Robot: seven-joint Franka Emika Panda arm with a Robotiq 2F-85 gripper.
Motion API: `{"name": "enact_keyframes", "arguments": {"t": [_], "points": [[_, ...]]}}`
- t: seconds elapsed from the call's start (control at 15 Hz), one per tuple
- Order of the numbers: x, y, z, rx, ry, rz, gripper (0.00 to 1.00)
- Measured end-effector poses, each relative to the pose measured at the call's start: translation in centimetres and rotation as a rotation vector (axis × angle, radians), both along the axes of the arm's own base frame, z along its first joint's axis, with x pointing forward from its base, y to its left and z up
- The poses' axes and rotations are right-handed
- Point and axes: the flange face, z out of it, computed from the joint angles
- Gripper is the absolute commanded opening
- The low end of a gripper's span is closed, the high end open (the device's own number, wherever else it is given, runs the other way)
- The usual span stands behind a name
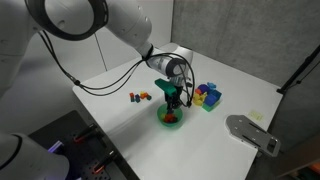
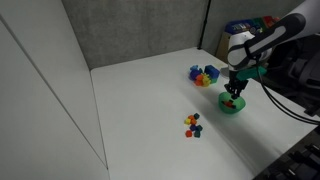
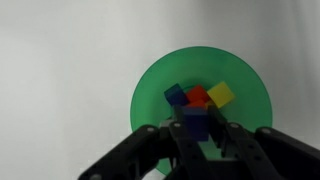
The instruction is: Put the blue building block in the green bowl
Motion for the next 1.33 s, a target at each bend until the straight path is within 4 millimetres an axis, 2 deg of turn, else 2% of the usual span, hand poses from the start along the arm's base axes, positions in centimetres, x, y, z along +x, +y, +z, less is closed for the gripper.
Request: {"name": "enact_keyframes", "arguments": {"t": [0.13, 0.33, 0.67, 1.07, 1.33], "points": [[-0.3, -0.3, -0.7, 0.004, 0.011, -0.009, 0.77], [-0.2, -0.1, -0.5, 0.019, 0.008, -0.022, 0.98], [0.4, 1.6, 1.9, 0.063, -0.012, 0.002, 1.0], [-0.5, 4.2, 7.3, 0.124, -0.056, 0.085, 1.0], [-2.0, 4.8, 11.6, 0.131, -0.095, 0.098, 1.0]]}}
